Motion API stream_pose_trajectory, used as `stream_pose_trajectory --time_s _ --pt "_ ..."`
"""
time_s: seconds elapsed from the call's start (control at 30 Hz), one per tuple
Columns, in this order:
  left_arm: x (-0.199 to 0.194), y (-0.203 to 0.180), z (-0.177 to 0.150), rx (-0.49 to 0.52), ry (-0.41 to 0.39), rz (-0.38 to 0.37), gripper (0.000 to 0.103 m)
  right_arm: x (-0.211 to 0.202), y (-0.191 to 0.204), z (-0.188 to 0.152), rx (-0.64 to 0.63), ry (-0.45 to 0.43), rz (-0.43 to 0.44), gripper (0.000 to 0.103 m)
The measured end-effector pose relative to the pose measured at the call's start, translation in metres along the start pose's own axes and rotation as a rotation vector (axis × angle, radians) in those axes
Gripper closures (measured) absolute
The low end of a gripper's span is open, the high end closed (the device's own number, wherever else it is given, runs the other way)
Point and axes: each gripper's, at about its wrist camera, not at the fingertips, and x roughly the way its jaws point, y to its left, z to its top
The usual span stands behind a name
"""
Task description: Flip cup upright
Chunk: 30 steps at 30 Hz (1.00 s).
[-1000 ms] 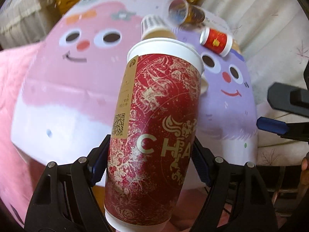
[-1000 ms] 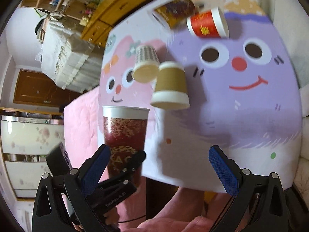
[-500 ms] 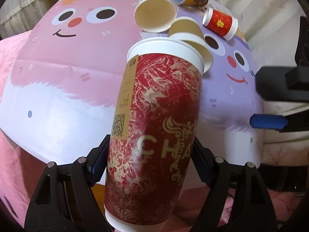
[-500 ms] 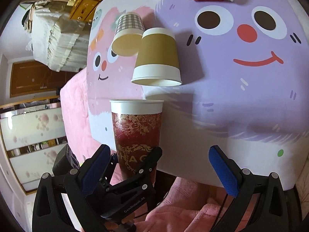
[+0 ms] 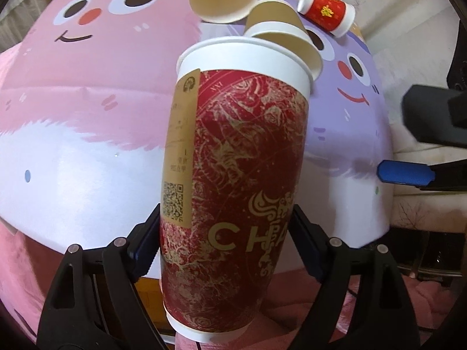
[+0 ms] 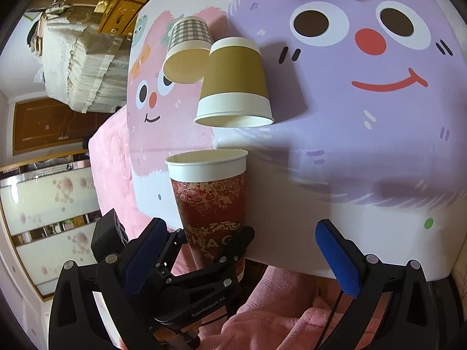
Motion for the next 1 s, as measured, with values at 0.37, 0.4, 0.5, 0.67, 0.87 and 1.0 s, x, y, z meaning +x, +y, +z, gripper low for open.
stream_pose_trajectory --time_s 0.37,0.4,0.5,0.67,0.87,1.0 --pt "-0.047 0.005 0.011 0.089 0.005 -0.07 0.021 0.004 0.0 -0.011 0.087 -0.068 -0.007 0.0" --pt "-0.055 0.006 0.012 0.1 -0.002 -0.068 0.021 0.005 0.001 -0.011 0.096 -0.074 -0.012 0.0" --pt "-0.075 0.013 0.014 0.114 -0.021 -0.06 0.021 0.007 0.006 -0.011 0.123 -0.089 -0.005 0.0" --pt "-0.11 0.037 0.013 0.125 -0.072 -0.041 0.021 0.018 0.02 -0.007 0.16 -0.106 0.006 0.0" --pt "-0.129 0.081 0.008 0.102 -0.094 -0.014 0.021 0.055 0.048 -0.003 0.165 -0.087 0.005 0.0" --pt "-0.132 0.112 0.005 0.11 -0.079 -0.001 0.021 0.079 0.067 -0.007 0.16 -0.096 -0.045 0.0"
